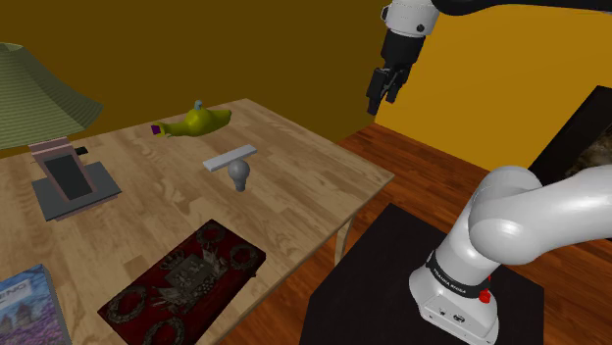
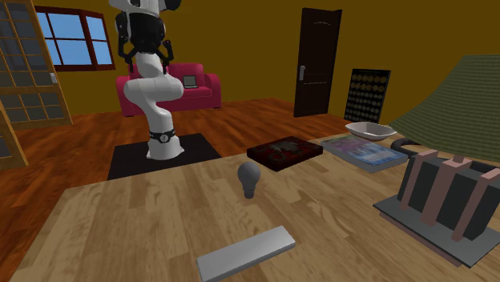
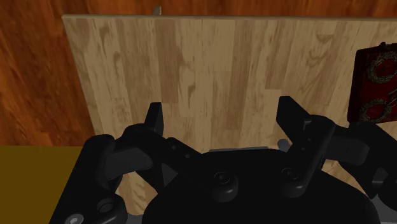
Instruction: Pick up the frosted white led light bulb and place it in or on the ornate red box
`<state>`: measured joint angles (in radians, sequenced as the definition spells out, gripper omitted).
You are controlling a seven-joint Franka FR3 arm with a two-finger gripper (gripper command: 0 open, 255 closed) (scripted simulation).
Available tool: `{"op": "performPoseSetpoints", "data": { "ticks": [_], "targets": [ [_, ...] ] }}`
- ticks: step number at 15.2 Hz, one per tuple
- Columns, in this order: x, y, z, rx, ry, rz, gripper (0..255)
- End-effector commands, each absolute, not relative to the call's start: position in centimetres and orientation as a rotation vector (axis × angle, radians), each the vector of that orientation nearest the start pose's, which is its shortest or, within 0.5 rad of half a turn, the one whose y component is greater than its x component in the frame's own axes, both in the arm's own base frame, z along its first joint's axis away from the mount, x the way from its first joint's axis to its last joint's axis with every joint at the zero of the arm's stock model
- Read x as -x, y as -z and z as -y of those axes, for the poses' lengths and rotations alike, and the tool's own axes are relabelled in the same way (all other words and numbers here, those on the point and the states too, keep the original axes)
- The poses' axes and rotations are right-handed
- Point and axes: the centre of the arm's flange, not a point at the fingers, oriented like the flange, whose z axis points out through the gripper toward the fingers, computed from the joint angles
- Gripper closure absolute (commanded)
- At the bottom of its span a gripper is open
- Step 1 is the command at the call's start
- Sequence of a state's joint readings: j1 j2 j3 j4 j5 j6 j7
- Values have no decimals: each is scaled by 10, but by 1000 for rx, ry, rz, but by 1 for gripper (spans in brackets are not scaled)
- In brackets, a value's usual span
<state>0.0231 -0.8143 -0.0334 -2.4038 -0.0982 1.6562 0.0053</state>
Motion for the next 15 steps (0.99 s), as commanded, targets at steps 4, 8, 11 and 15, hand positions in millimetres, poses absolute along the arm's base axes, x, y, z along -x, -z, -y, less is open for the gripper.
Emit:
{"op": "performPoseSetpoints", "data": {
  "ticks": [4, 8, 11, 15],
  "targets": [
    [-332, -563, -6, 3220, 123, -10, 0],
    [-366, -535, -35, 3230, 143, -21, 0],
    [-392, -514, -57, 3236, 159, -29, 0],
    [-426, -486, -85, 3245, 180, -40, 0]
  ]
}}
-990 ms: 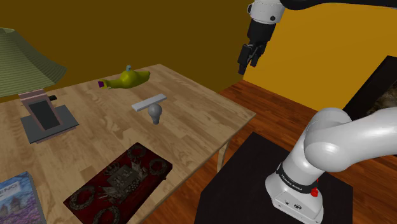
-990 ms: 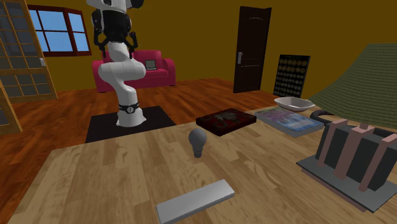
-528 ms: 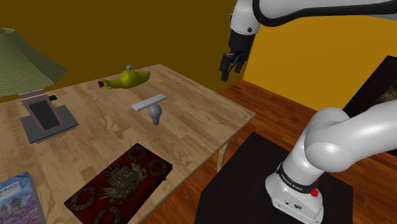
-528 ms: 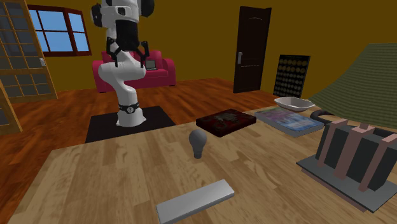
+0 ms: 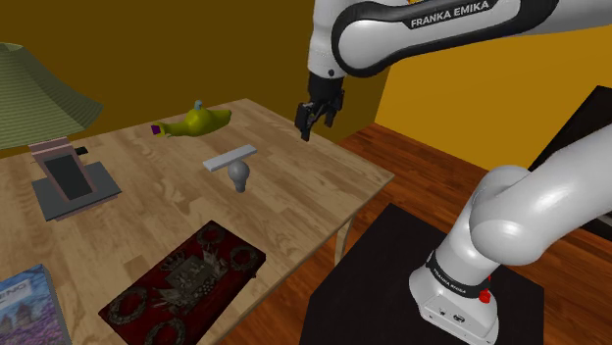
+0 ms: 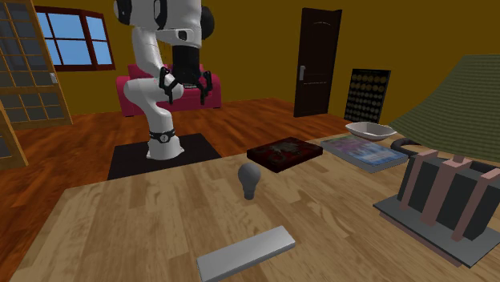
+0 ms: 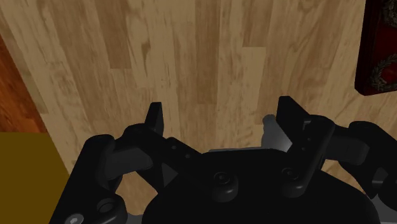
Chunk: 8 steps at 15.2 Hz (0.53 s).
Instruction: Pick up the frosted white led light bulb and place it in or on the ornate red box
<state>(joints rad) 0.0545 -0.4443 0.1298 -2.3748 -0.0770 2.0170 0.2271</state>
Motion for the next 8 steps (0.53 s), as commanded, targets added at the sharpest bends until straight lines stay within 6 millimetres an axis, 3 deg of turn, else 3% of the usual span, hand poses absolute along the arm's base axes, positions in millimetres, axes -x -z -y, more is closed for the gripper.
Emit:
{"op": "performPoseSetpoints", "data": {
  "ticks": [1, 8],
  "targets": [
    [-435, -480, -92, 3247, 185, -43, 0],
    [-497, -431, -140, 3262, 222, -63, 0]
  ]
}}
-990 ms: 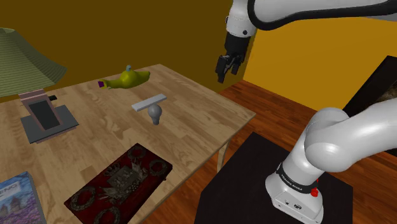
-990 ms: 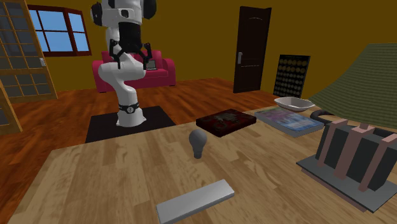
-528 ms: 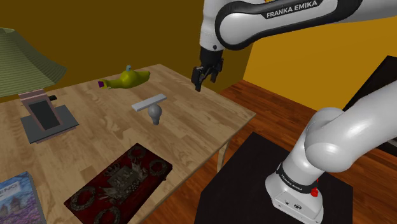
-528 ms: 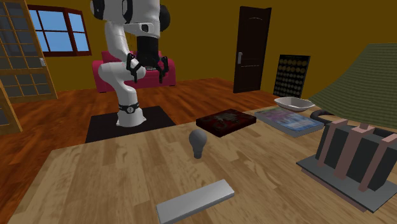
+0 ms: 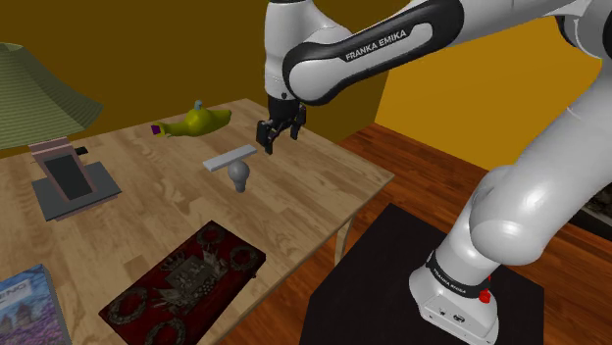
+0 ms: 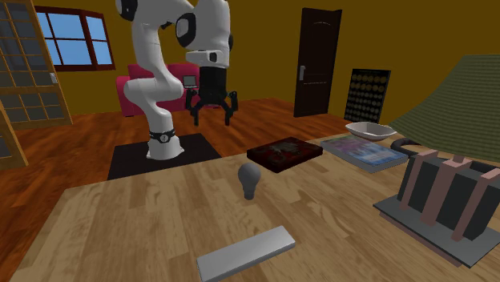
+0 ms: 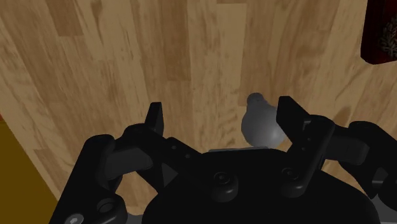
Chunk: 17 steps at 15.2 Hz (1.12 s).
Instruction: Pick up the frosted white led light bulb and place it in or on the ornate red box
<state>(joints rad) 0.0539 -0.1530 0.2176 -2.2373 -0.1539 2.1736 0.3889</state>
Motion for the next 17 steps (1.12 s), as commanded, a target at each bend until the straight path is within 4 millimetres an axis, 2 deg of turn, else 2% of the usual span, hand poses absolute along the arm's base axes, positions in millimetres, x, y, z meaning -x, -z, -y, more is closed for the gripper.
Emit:
{"op": "performPoseSetpoints", "data": {
  "ticks": [1, 10, 17],
  "targets": [
    [-506, -425, -146, 3264, 227, -66, 0],
    [-589, -364, -205, 3283, 275, -92, 0],
    [-598, -330, -202, 3284, 277, -93, 0]
  ]
}}
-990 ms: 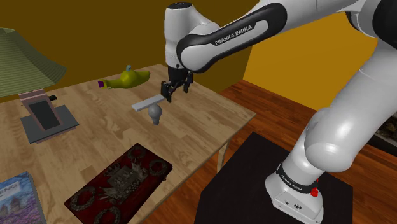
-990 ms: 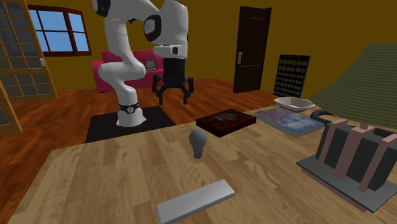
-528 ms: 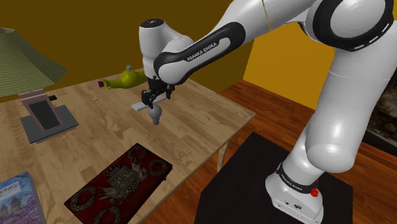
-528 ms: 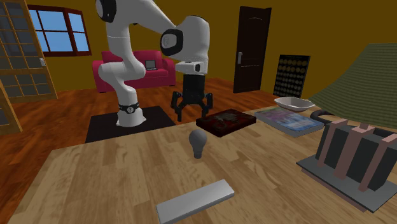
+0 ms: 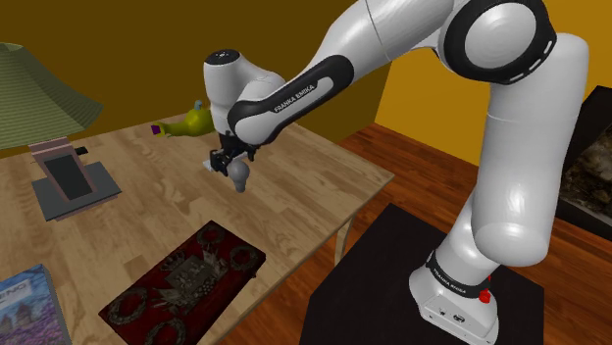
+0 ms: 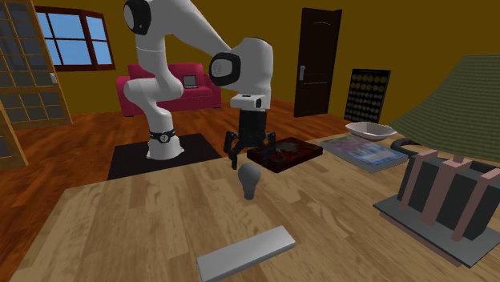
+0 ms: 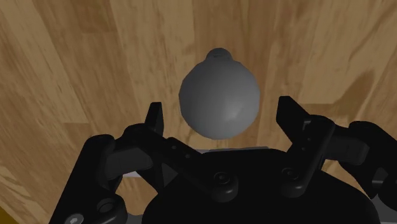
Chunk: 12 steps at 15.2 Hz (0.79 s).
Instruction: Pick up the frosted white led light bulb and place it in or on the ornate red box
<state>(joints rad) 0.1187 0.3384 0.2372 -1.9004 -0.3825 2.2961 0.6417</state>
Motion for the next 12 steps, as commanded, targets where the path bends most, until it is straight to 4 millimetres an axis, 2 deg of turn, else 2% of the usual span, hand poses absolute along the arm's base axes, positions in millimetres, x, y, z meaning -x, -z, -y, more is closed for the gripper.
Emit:
{"op": "performPoseSetpoints", "data": {
  "ticks": [1, 9, 10, 12],
  "targets": [
    [-599, -322, -201, 3284, 277, -93, 0],
    [-599, -322, -201, 3284, 277, -93, 0],
    [-599, -322, -201, 3284, 277, -93, 255],
    [-599, -322, -201, 3284, 277, -93, 255]
  ]
}}
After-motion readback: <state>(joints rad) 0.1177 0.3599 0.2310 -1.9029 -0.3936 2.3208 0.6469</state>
